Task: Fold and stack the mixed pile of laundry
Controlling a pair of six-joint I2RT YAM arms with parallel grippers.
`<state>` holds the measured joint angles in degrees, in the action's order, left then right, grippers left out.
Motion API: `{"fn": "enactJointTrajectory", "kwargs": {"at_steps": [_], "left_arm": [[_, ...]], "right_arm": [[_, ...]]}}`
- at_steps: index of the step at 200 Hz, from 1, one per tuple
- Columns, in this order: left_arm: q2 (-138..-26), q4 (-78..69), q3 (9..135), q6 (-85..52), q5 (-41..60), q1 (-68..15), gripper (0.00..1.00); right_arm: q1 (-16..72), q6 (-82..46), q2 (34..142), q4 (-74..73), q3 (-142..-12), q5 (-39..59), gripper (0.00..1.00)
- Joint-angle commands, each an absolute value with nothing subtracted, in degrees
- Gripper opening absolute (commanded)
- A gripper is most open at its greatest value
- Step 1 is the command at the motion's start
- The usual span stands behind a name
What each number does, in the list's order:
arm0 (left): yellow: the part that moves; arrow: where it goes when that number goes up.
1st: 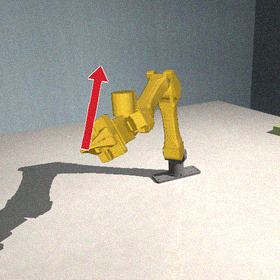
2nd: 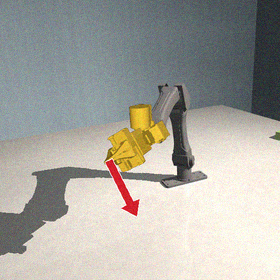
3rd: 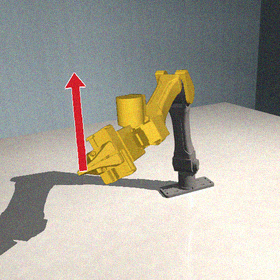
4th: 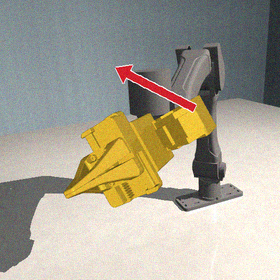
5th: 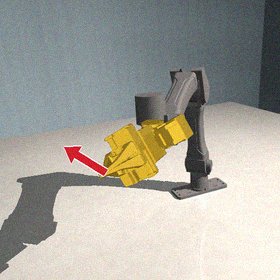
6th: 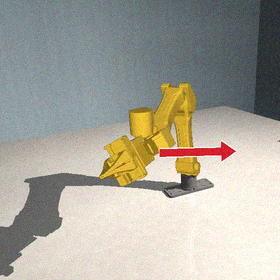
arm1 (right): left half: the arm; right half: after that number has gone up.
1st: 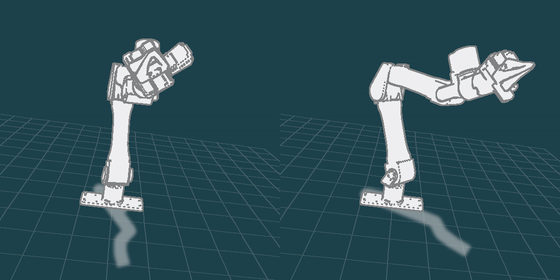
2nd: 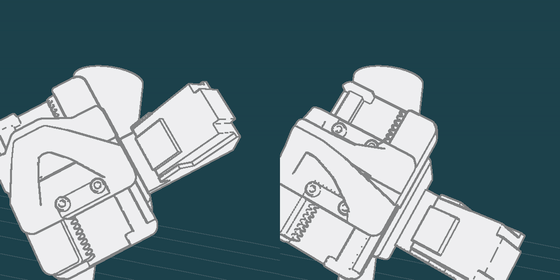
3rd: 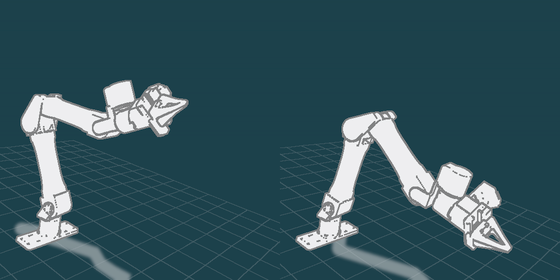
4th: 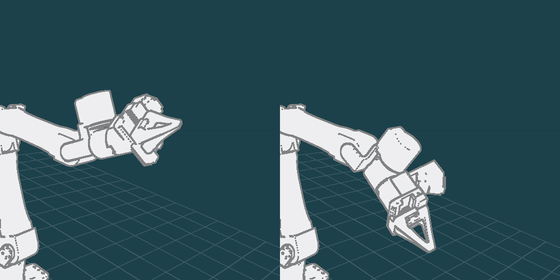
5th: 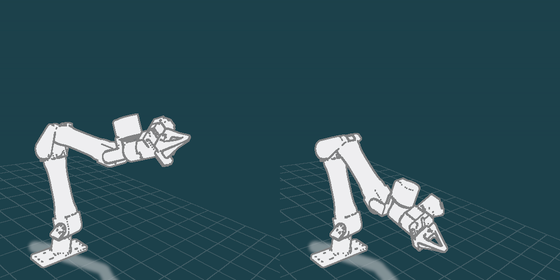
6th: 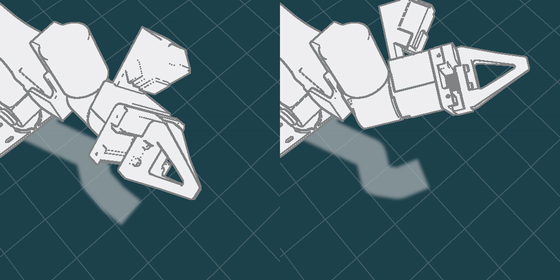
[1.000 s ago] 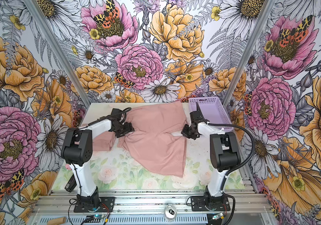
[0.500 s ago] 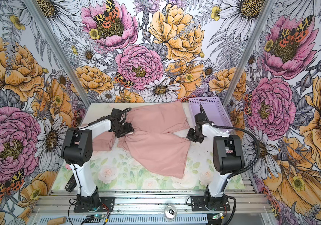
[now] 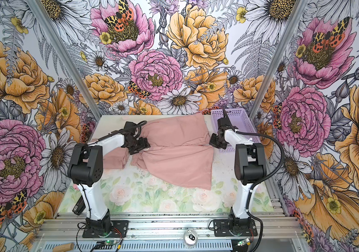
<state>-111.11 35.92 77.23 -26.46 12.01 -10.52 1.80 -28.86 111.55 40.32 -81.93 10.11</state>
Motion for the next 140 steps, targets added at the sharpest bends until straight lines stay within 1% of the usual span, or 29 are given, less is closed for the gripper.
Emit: {"fn": "enactJointTrajectory", "kwargs": {"at_steps": [1,15,41,61,91,114,140], "left_arm": [[-104.9,39.8,76.3,-25.9,9.5,-10.2,0.87],[-101.3,41.0,75.9,-25.8,8.3,-9.9,0.88],[-97.4,42.3,73.2,-25.6,7.2,-9.0,0.88],[-95.8,43.9,70.6,-25.2,6.6,-8.8,0.88],[-93.2,44.5,65.4,-25.5,6.4,-9.1,0.86],[-91.6,44.4,62.5,-25.8,6.3,-9.1,0.84],[-90.8,44.4,61.3,-25.7,6.2,-9.2,0.83]], "right_arm": [[1.5,-28.1,106.4,43.1,-80.2,10.9,0.24],[1.8,-28.6,101.4,43.7,-76.7,11.5,0.31],[2.6,-30.0,92.7,45.8,-69.6,12.7,0.37],[3.9,-32.3,86.2,46.8,-63.0,15.1,0.37],[8.9,-38.3,77.1,47.2,-51.2,18.1,0.37],[13.5,-43.6,71.6,47.0,-43.0,18.1,0.37],[16.4,-46.6,67.6,47.0,-37.9,16.9,0.37]]}}
